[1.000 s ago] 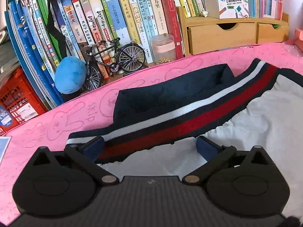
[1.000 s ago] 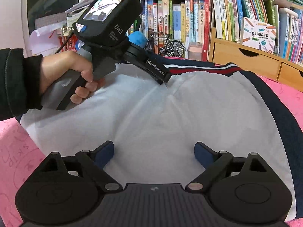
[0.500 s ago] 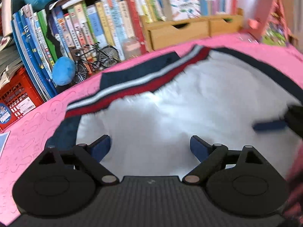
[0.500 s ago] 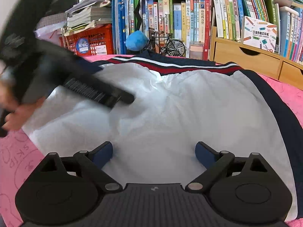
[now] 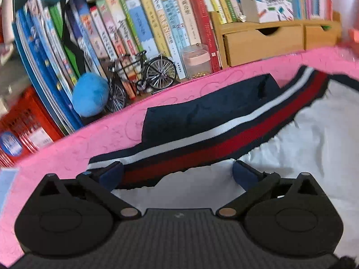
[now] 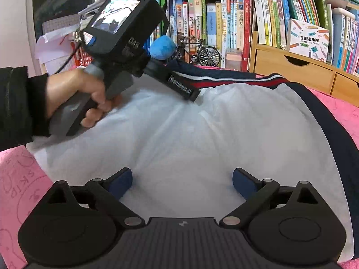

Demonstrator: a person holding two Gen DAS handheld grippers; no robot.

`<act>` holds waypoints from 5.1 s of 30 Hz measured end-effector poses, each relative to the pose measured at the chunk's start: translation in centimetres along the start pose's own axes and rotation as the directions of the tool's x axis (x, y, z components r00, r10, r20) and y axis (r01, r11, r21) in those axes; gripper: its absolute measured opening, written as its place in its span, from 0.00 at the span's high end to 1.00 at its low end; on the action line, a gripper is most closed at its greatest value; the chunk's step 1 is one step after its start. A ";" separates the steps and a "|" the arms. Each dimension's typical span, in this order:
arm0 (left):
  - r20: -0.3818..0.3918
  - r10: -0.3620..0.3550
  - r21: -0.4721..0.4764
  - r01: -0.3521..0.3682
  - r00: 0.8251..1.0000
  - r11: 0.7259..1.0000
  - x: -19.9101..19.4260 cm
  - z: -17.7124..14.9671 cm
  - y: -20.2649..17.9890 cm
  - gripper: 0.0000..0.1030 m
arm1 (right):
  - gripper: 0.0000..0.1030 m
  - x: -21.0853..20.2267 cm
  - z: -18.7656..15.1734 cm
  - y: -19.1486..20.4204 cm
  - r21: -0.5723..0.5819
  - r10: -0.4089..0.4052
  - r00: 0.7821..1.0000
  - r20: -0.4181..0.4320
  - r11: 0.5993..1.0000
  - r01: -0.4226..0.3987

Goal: Fold clothes

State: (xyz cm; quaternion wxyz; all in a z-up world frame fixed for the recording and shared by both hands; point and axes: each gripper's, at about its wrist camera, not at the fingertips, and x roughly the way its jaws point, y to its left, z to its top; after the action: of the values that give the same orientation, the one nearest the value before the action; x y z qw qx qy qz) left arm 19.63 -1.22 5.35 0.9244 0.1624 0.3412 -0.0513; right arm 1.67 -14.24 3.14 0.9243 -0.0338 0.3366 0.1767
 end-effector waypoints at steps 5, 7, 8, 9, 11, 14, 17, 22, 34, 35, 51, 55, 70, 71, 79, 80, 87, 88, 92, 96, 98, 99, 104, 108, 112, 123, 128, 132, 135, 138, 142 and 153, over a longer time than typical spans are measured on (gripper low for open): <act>-0.004 -0.016 -0.025 0.016 1.000 1.000 -2.9 -1.0 1.2 0.06 | 0.02 0.1 0.0 0.1 -0.007 0.004 1.000 -0.006 1.000 -0.004; 0.025 -0.024 -0.021 0.025 0.999 0.999 -5.7 -2.3 1.6 0.06 | 0.01 0.1 0.0 0.1 -0.009 0.004 1.000 -0.006 1.000 -0.004; 0.042 -0.026 -0.015 0.026 0.999 1.000 -7.1 -3.1 1.7 0.06 | 0.01 0.2 0.0 0.1 -0.009 0.003 1.000 -0.006 1.000 -0.003; 0.064 -0.019 0.001 0.019 0.998 1.000 -8.6 -4.2 1.9 0.04 | 0.01 0.2 0.0 0.1 -0.010 0.003 1.000 -0.006 1.000 -0.003; 0.100 0.018 0.032 -0.021 0.995 0.999 -11.0 -6.6 2.3 0.01 | 0.01 0.2 -0.1 0.1 -0.010 0.001 1.000 -0.006 1.000 -0.001; 0.093 0.140 0.056 -0.146 0.986 0.988 -11.8 -10.4 3.2 0.00 | 0.00 0.2 -0.1 0.1 -0.011 -0.003 1.000 -0.006 1.000 0.003; 0.057 0.209 -0.028 -0.207 0.976 0.978 -11.7 -13.2 6.1 0.00 | 0.00 0.1 -0.1 0.1 -0.012 -0.005 1.000 -0.006 1.000 0.005; 0.010 0.304 -0.157 -0.299 0.952 0.941 -12.7 -14.7 10.2 0.00 | 0.00 -0.5 -0.2 -0.4 0.014 -0.012 1.000 0.016 1.000 0.012; 0.101 0.136 -0.150 -0.120 0.986 0.981 -8.8 -7.9 3.5 0.05 | 0.03 2.4 4.3 -0.7 -0.110 -0.086 0.996 0.040 0.990 0.090; 0.072 0.160 -0.127 -0.150 0.984 0.980 -7.7 -8.2 3.3 0.05 | 0.03 3.1 4.3 -1.5 -0.107 -0.099 0.995 0.016 0.989 0.100; 0.060 0.150 -0.223 -0.133 0.987 0.966 -7.7 -12.1 8.3 0.00 | 0.03 -0.5 0.9 -15.5 0.036 -0.390 0.921 -0.007 0.920 0.390; 0.050 0.114 -0.263 -0.097 0.992 0.960 -7.6 -12.1 9.0 0.00 | 0.12 -2.7 2.6 -15.4 0.184 -0.408 0.912 0.035 0.900 0.395; 0.047 0.117 -0.257 -0.101 0.992 0.961 -7.7 -11.8 8.9 0.00 | 0.38 7.6 7.3 -11.4 0.196 -0.094 0.994 0.048 0.977 0.083; 0.047 0.117 -0.257 -0.101 0.992 0.961 -7.7 -11.8 8.9 0.00 | 0.38 7.6 7.4 -11.9 0.212 -0.082 0.995 0.049 0.975 0.070; 0.046 0.118 -0.255 -0.102 0.992 0.961 -7.7 -11.8 8.8 0.00 | 0.13 0.8 6.2 -11.4 0.293 -0.023 0.991 0.130 0.956 -0.016; 0.046 0.121 -0.253 -0.106 0.992 0.962 -7.7 -11.7 8.8 0.00 | 0.11 -0.6 5.4 -11.0 0.293 -0.021 0.990 0.137 0.956 -0.020; 0.043 0.147 -0.346 -0.123 0.988 0.930 -9.7 -11.0 7.9 0.02 | 0.08 -6.7 -1.3 -10.0 0.347 -0.089 0.993 0.077 0.936 0.057; 0.073 0.126 -0.343 -0.094 0.989 0.935 -11.0 -10.8 7.1 0.02 | 0.08 -7.3 -2.3 -10.0 0.357 -0.110 0.992 0.059 0.931 0.082; 0.184 0.062 -0.264 -0.012 0.981 0.965 -16.3 -10.7 1.4 0.00 | 0.06 -9.2 -4.9 -10.7 0.440 -0.157 0.985 0.079 0.892 0.107; 0.159 0.057 -0.161 -0.031 0.986 0.986 -16.7 -11.6 -4.4 0.00 | 0.05 -10.7 -6.6 -11.1 0.528 -0.173 0.978 0.121 0.845 0.084; 0.105 0.042 -0.137 -0.027 0.994 0.990 -15.6 -11.9 -5.9 0.00 | 0.05 -11.5 -7.8 -11.5 0.557 -0.168 0.977 0.131 0.828 0.067; 0.081 0.039 -0.129 -0.028 0.996 0.991 -15.1 -12.1 -6.5 0.00 | 0.04 -11.8 -8.3 -11.6 0.566 -0.162 0.977 0.140 0.823 0.055; 0.053 0.044 -0.171 -0.034 0.998 0.985 -14.3 -12.8 -6.6 0.00 | 0.04 -12.3 -9.3 -12.4 0.592 -0.140 0.973 0.184 0.806 0.004; 0.060 0.045 -0.181 -0.033 0.997 0.983 -14.5 -13.2 -6.4 0.00 | 0.00 -11.8 -8.9 -12.2 0.569 -0.159 0.969 0.187 0.822 0.025; 0.064 0.049 -0.175 -0.037 0.997 0.984 -14.6 -13.3 -6.6 0.00 | 0.00 -11.5 -9.0 -11.3 0.516 -0.189 0.963 0.193 0.854 0.064; 0.074 -0.063 -0.198 0.077 0.995 0.977 -15.9 -13.6 -7.5 0.00 | 0.00 -11.5 -9.2 -11.7 0.533 -0.177 0.958 0.224 0.846 0.032; 0.120 -0.039 -0.270 0.070 0.992 0.960 -17.1 -13.7 -6.7 0.00 | 0.00 -11.5 -9.2 -11.6 0.527 -0.175 0.959 0.225 0.849 0.032; 0.118 0.090 -0.186 -0.067 0.989 0.980 -16.9 -13.5 -7.5 0.00 | 0.00 -11.4 -9.2 -11.6 0.527 -0.174 0.959 0.225 0.849 0.031; 0.053 0.042 -0.220 -0.029 0.998 0.975 -15.5 -13.8 -6.8 0.00 | 0.00 -11.4 -9.1 -11.6 0.525 -0.178 0.959 0.219 0.850 0.038; 0.037 -0.008 -0.262 0.018 0.999 0.965 -15.1 -13.8 -5.8 0.00 | 0.00 -11.0 -8.4 -11.5 0.527 -0.186 0.964 0.190 0.848 0.060; 0.035 -0.018 -0.262 0.027 0.999 0.965 -15.1 -13.9 -5.5 0.00 | 0.00 -9.8 -6.7 -11.5 0.531 -0.200 0.971 0.130 0.841 0.103; 0.035 -0.029 -0.265 0.037 0.999 0.963 -14.9 -13.9 -5.4 0.00 | 0.40 -8.0 -6.4 -16.2 0.748 -0.131 0.966 0.224 0.658 -0.084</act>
State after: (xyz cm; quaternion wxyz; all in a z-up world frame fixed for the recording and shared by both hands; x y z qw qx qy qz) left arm -1.42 -1.92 3.60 0.9420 0.0304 0.3335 -0.0232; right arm -2.29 -32.94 2.32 0.8931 0.3701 0.2556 0.0125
